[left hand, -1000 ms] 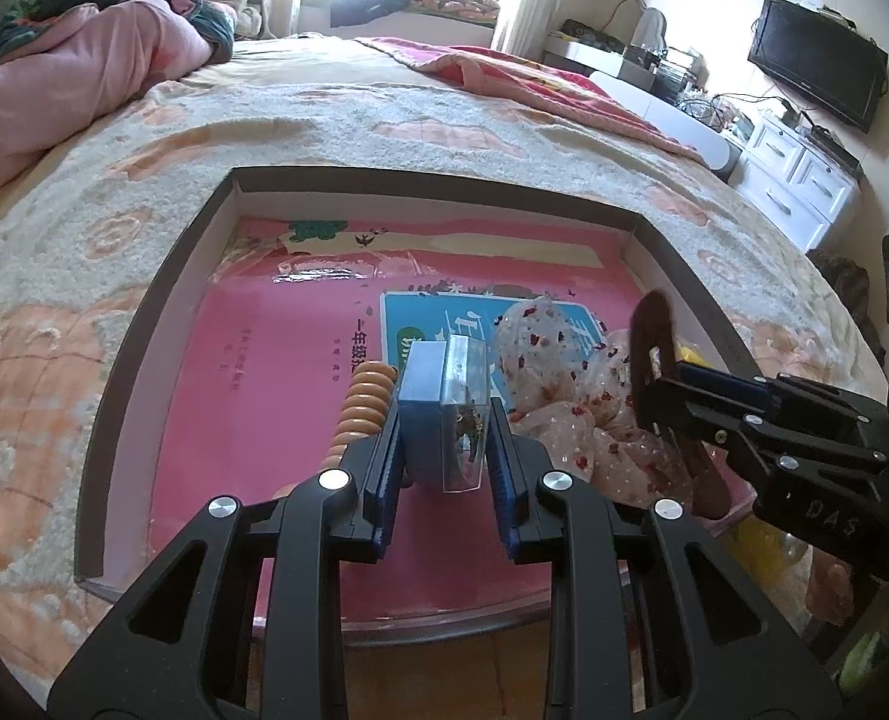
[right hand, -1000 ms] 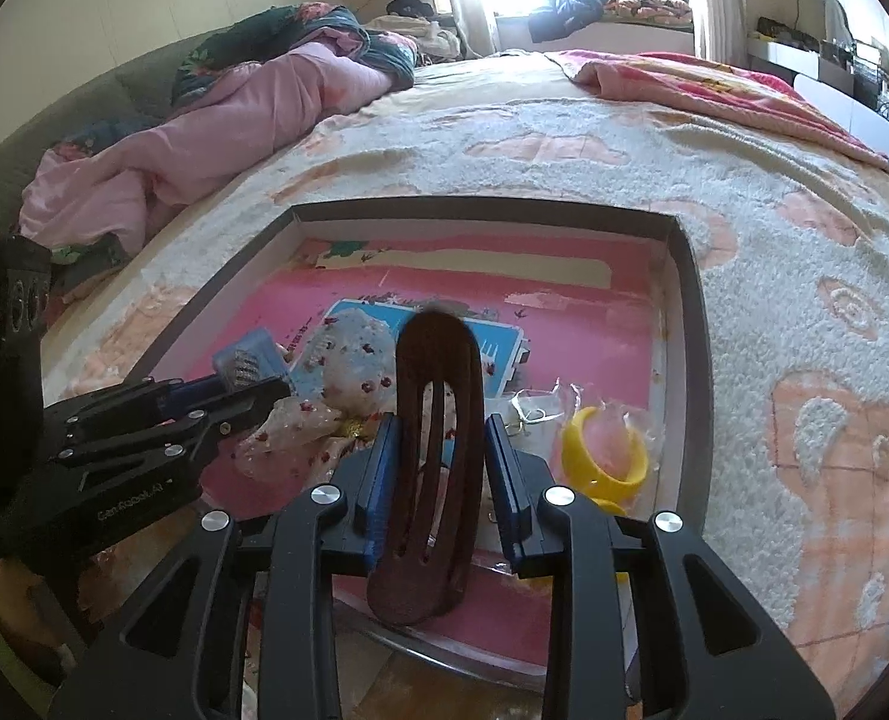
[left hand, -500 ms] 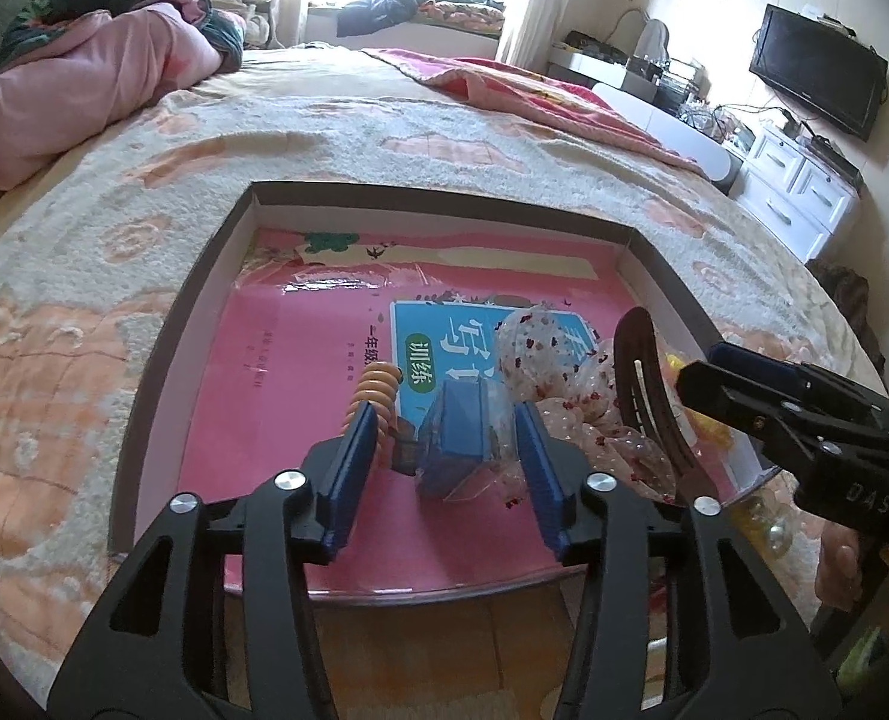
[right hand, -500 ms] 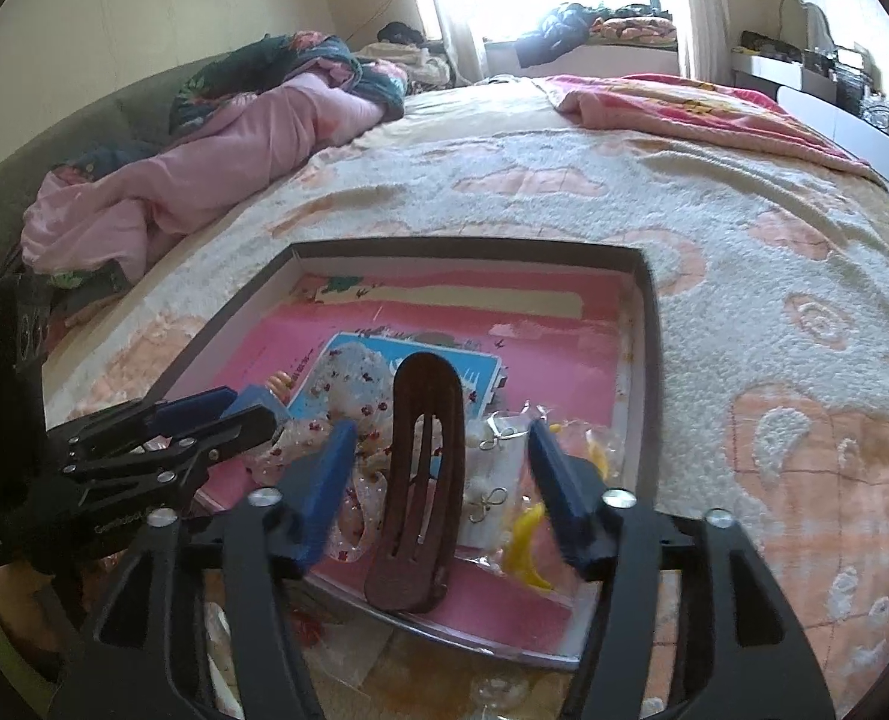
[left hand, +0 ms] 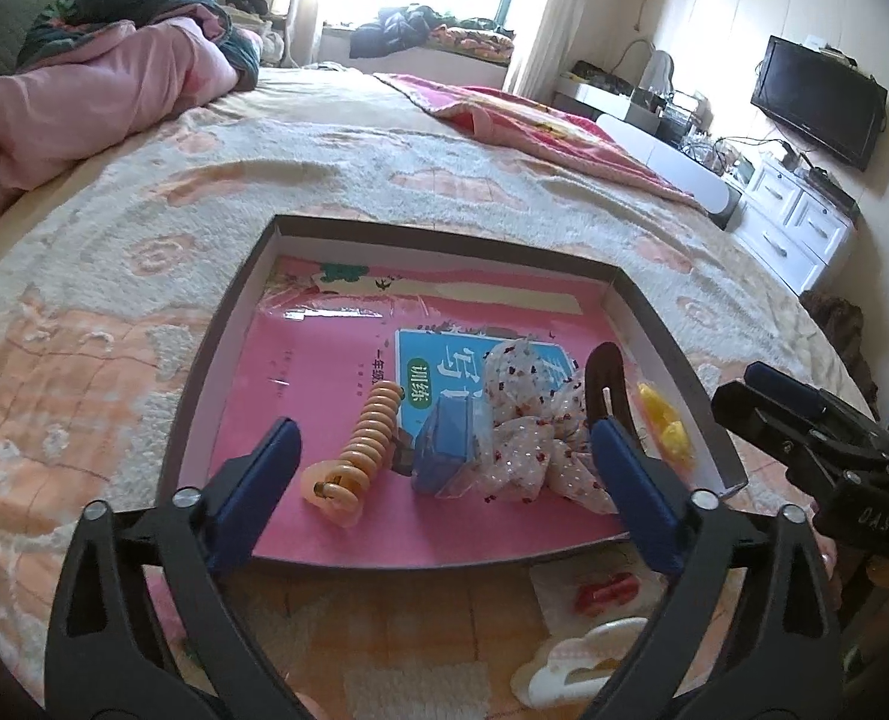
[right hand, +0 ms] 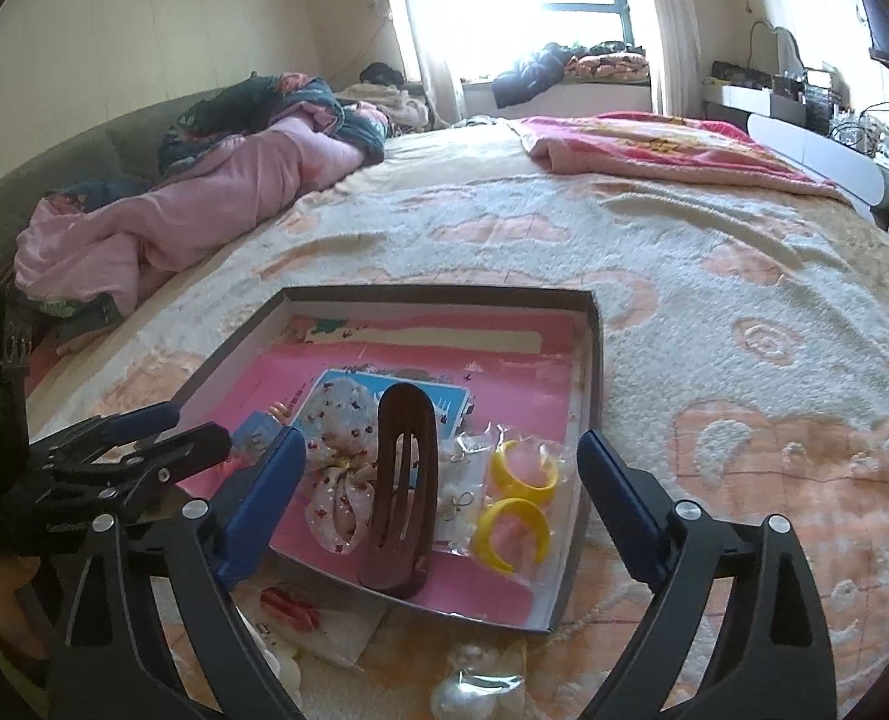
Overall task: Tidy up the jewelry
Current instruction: 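Withdraw both open tools from the tray toward the remaining items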
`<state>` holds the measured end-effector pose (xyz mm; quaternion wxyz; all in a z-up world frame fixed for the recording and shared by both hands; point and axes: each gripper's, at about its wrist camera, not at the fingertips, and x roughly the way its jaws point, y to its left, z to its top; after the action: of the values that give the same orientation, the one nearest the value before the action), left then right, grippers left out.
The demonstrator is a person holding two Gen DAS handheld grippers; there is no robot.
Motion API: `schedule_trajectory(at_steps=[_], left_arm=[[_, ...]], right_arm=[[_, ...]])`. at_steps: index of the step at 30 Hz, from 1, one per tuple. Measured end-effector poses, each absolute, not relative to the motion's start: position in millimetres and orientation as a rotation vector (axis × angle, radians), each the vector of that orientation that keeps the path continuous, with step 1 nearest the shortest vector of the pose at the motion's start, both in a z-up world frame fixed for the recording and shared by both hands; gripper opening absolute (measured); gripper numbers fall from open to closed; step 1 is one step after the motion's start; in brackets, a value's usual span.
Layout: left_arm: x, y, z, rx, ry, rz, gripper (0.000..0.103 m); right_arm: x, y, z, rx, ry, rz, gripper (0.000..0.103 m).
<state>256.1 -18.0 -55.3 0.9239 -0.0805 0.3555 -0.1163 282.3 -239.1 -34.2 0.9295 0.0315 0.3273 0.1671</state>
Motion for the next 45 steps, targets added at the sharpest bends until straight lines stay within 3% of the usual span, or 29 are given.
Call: schedule_trajectory(at_steps=[19,45], left_arm=[[216,-18,-36,-0.135,0.652,-0.224,0.092],[168,10,-43,-0.111,0.604,-0.229,0.092]], right_arm=[[252,-253,-9,0.11,0.577,0.326,0.092],[198,-228,-24,0.073,0.582,0.37,0.092]])
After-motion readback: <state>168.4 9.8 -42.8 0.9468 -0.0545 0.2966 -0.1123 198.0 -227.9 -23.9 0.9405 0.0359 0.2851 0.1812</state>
